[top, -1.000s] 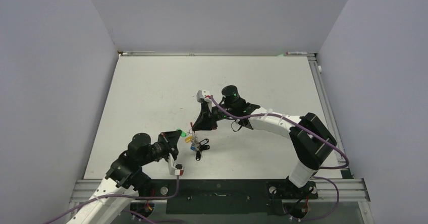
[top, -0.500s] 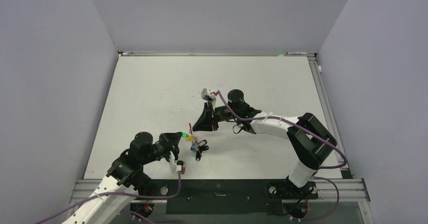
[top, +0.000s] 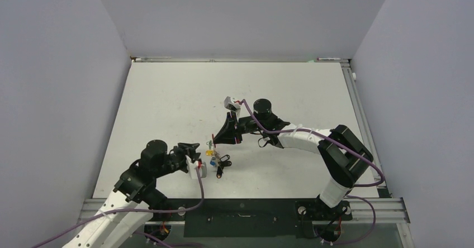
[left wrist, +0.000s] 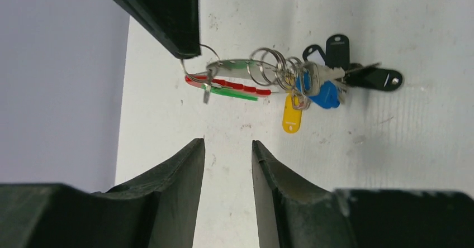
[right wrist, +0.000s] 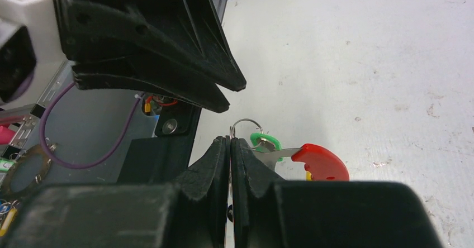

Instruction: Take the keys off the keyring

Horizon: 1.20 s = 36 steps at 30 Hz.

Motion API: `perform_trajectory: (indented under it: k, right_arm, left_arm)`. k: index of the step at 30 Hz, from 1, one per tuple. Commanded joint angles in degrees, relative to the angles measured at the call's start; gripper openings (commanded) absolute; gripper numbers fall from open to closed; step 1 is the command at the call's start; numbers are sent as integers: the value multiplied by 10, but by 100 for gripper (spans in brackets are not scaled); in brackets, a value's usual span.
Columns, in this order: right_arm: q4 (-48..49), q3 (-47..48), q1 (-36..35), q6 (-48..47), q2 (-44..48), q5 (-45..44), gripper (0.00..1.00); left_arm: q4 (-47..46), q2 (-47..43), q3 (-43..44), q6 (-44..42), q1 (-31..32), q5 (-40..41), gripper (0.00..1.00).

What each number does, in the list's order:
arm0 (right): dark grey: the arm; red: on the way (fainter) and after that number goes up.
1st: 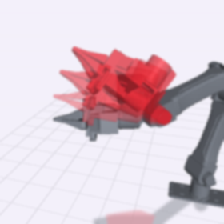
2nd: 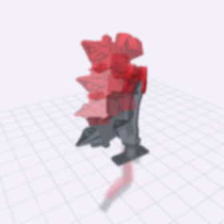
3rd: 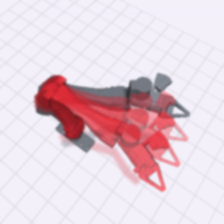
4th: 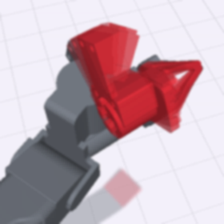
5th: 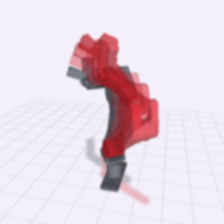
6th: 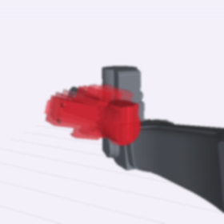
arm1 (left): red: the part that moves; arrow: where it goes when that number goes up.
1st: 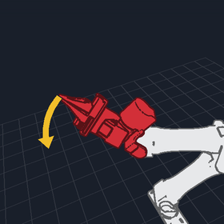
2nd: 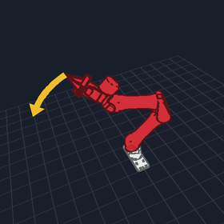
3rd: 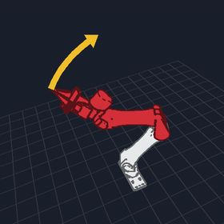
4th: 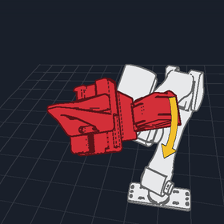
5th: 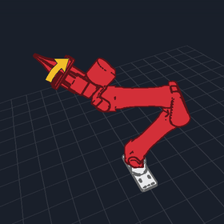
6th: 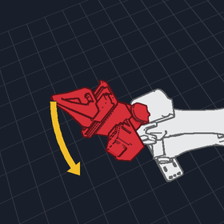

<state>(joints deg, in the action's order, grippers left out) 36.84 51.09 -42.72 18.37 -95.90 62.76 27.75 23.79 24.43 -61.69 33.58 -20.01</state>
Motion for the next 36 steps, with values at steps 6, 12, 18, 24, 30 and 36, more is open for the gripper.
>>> perform_trajectory:
  k: [6, 12, 18, 24, 30, 36]
  right_arm:
    - [58, 2, 4, 0, 21, 3, 5]
    - [54, 0, 4, -4, 24, 3, 5]
    - [57, -1, 4, -4, 26, 4, 5]
    - [68, -2, 4, 5, 26, 7, 5]
    - [70, -7, 4, 5, 27, 4, 5]
    - [73, -9, 8, 10, 25, 2, 5]
  left_arm:
    - [-22, 83, 109, 351, -52, -107, 33]
    - [-66, 128, 127, 446, -163, -280, 33]
    - [-195, 144, 80, 544, -200, -340, 37]
    - [-269, 156, 39, 613, -200, -328, 39]
    - [-166, 216, 106, 646, -216, -369, 38]
    - [-137, 254, 152, 704, -250, -431, 41]
